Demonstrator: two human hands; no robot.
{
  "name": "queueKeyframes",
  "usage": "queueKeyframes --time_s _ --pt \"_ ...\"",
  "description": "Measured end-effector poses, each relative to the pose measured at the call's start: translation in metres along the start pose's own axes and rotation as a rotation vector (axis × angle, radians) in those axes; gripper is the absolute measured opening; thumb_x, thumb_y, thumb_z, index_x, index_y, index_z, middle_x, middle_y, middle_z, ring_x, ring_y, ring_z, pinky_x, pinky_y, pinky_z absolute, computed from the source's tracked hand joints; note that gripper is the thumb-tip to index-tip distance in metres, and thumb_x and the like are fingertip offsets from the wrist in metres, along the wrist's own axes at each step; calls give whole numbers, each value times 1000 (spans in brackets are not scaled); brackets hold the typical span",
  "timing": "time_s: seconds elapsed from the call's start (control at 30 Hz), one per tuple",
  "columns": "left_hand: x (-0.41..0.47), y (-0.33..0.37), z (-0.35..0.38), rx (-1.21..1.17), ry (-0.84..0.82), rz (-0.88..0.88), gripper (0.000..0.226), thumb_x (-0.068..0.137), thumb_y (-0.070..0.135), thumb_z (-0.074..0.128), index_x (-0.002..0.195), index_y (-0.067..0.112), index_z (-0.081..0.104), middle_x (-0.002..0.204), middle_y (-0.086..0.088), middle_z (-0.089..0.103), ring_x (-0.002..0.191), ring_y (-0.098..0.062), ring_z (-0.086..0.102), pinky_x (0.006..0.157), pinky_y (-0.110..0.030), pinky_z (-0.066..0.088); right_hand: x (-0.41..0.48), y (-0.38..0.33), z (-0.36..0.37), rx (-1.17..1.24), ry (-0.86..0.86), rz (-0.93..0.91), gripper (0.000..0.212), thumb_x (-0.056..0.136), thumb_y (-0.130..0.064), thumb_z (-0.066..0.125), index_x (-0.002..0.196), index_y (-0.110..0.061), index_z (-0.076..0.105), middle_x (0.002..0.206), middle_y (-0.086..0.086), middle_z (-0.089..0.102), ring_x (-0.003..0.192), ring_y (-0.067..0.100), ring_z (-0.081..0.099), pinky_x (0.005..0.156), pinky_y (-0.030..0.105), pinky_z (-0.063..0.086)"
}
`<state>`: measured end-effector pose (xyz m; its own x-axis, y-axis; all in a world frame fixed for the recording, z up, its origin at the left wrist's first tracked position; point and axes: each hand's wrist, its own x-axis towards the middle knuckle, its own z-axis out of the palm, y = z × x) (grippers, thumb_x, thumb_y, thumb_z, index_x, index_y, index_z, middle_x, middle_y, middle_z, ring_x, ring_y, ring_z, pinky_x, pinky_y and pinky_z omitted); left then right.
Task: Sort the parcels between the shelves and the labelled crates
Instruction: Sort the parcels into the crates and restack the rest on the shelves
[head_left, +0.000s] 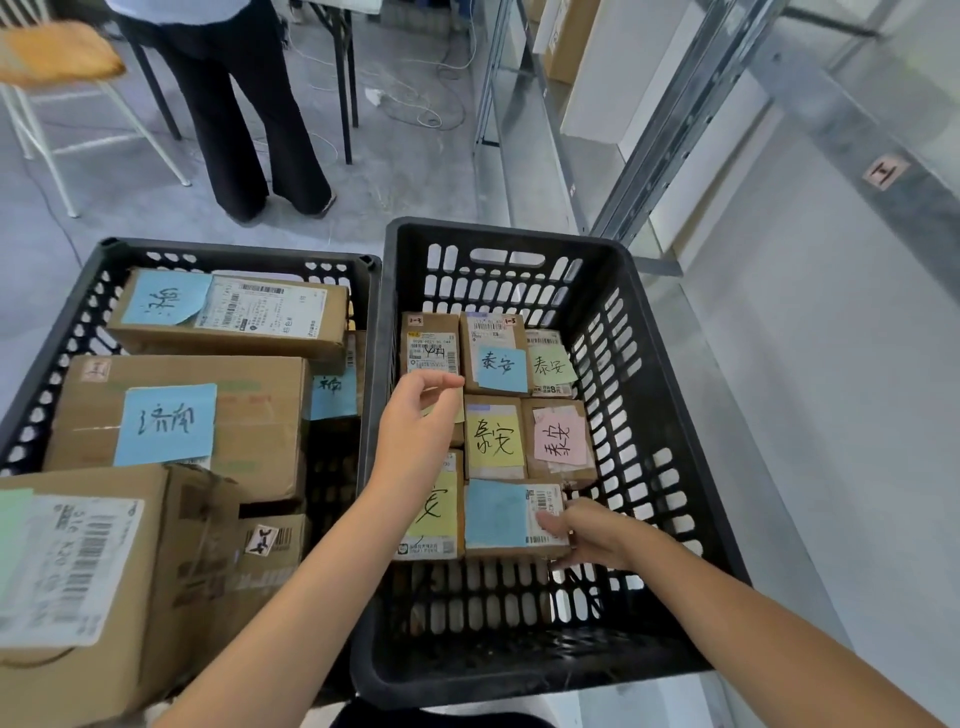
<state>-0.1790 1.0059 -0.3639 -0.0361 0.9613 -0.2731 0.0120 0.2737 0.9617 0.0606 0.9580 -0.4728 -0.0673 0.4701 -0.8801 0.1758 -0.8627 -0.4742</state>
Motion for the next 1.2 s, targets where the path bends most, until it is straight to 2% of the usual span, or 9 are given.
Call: queueKeyframes --time_s 0.27,0.37,0.47,0.57,0.67,0.77,0.9,1.03,1.2 --pt "-4 -3 4 124 -87 83 15 96 16 53 103 26 62 114 14 60 111 1 52 78 -12 37 -18 -9 16 -613 120 -164 42 102 -35 52 138 -13 54 135 7 62 119 19 60 106 36 47" --pt "-6 -6 5 221 -144 150 17 97 15 53 109 22 62 112 15 58 107 3 52 83 -13 38 -25 -15 14 -609 221 -212 46 102 -31 54 142 -14 41 138 6 58 115 15 59 95 25 50" --pt "-9 -5 6 304 -183 191 24 97 14 52 119 19 61 117 11 57 111 -2 51 97 -24 40 -39 -25 11 -565 336 -275 49 102 -27 53 146 -12 40 142 7 55 125 20 56 101 33 49" --pt "-17 -1 8 354 -222 216 29 98 13 51 126 18 59 124 9 55 117 -5 49 99 -27 41 -67 -35 13 -587 477 -357 51 100 -35 54 145 -14 41 144 5 53 119 18 56 85 24 48" --pt "-24 12 15 372 -245 255 31 99 16 51 130 22 56 131 8 53 123 -7 48 93 -25 38 -98 -43 15 -677 607 -498 45 101 -34 54 141 -14 45 143 4 51 116 13 55 85 19 44" --pt "-34 35 26 412 -277 380 32 99 20 52 131 23 54 137 9 51 123 -3 44 96 -24 36 -135 -46 14 -732 684 -601 36 100 -30 55 134 -17 49 139 1 50 109 5 51 71 6 42" --pt "-56 62 39 494 -354 583 35 102 29 49 135 22 51 137 10 51 120 3 39 99 -22 30 -186 -42 13 -741 844 -699 43 100 -33 53 140 -22 42 138 -1 48 105 12 57 83 23 46" --pt "-88 73 49 576 -446 686 37 103 39 44 136 24 49 139 9 50 128 -5 42 105 -26 32 -228 -26 19 -672 969 -731 48 101 -32 52 144 -16 37 146 2 41 122 17 51 96 25 39" --pt "-123 83 57 745 -563 777 45 101 38 48 143 25 40 150 6 37 139 -10 33 106 -23 21 -276 -4 37 -606 1101 -782 53 101 -31 53 147 -13 34 149 4 39 132 19 46 107 32 37"
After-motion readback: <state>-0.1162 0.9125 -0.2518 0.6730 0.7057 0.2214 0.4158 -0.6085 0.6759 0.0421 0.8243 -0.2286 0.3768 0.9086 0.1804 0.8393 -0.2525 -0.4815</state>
